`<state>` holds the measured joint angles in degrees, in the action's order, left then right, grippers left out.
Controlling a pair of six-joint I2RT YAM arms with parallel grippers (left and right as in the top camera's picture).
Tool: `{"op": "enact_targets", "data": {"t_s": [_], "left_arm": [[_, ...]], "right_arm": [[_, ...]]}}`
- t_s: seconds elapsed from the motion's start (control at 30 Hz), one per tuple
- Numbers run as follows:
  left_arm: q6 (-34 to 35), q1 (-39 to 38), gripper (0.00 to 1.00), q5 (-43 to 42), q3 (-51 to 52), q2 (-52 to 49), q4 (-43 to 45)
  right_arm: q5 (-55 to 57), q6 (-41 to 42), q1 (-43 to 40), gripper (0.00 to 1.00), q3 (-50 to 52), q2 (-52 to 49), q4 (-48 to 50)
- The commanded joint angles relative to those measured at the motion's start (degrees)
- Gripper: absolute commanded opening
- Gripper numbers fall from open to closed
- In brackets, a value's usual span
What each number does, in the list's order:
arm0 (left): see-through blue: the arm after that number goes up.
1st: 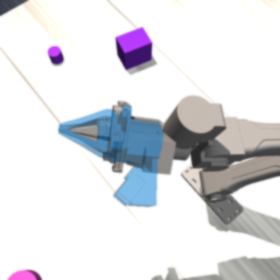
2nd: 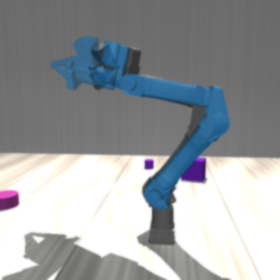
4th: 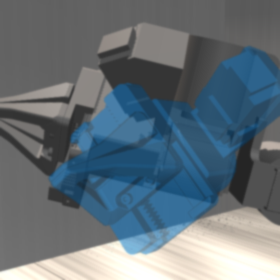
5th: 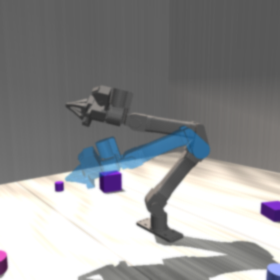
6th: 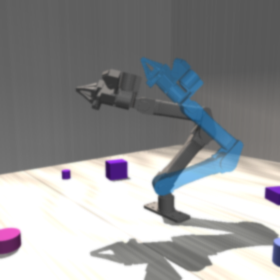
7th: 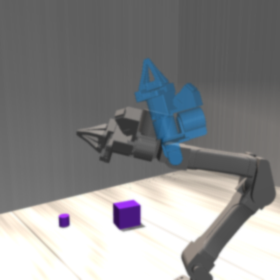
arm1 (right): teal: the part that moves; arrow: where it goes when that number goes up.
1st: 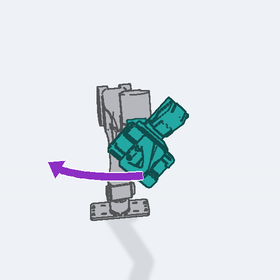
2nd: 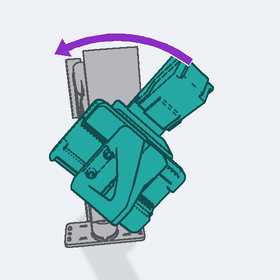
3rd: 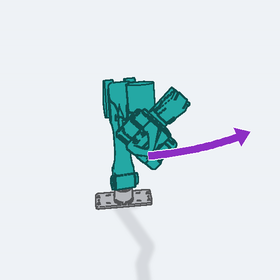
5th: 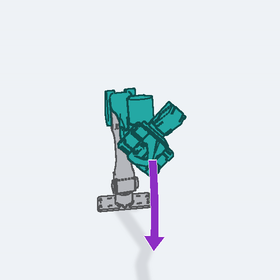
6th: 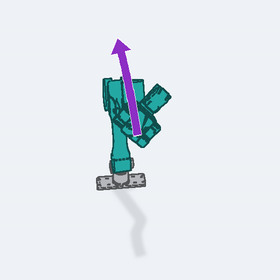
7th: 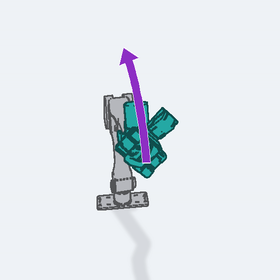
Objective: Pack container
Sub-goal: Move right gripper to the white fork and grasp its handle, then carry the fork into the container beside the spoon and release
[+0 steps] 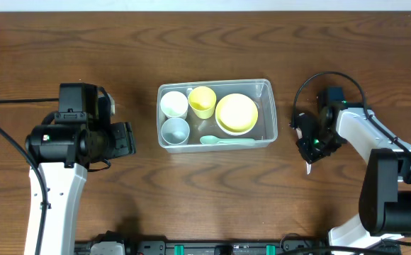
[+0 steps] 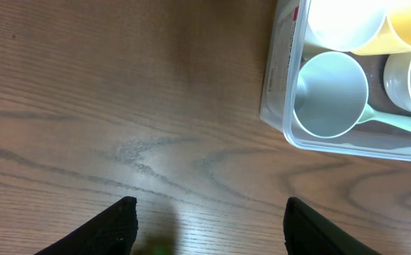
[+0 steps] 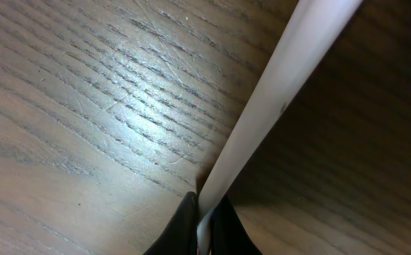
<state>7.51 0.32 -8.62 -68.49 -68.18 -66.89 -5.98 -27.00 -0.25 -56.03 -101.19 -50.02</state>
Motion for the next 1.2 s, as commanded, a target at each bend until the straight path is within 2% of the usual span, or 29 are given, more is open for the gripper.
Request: {"op": "enact_targets", "data": {"t_s": [0.0, 0.4, 0.53, 0.67, 0.87, 1.03, 1.17], "left_arm": [[0.11, 0.31, 0.66, 0.48, 0.09, 0.46, -0.15], [0.11, 0.31, 0.66, 0.48, 0.09, 0.46, -0.15], [0.11, 0.31, 0.66, 0.48, 0.09, 0.46, -0.15], [0.11, 0.31, 0.66, 0.48, 0.09, 0.46, -0.15], [0.11, 0.31, 0.66, 0.48, 0.09, 0.46, -0.11], [0.13, 0.31, 0.66, 0.48, 0.09, 0.46, -0.09], [0.11, 0.31, 0.66, 0.48, 0.09, 0.46, 0.11]], "right_arm": [[0.13, 1.31, 0.33, 0.01, 0.74, -1.05, 0.48], [0.13, 1.29, 0.33, 0.01, 0.74, -1.05, 0.79], [0.13, 3.65, 0.33, 0.01, 0.09, -0.61, 1.42], [0.13, 6.25, 0.33, 0.01, -3.43, 1.97, 0.94], [0.13, 6.12, 1.29, 0.01, -14.05, 11.50, -2.97], [0.11, -0.22, 6.93, 0.01, -21.27, 19.12, -3.63], [0.13, -9.11, 15.76, 0.01, -22.69, 21.46, -3.72]]}}
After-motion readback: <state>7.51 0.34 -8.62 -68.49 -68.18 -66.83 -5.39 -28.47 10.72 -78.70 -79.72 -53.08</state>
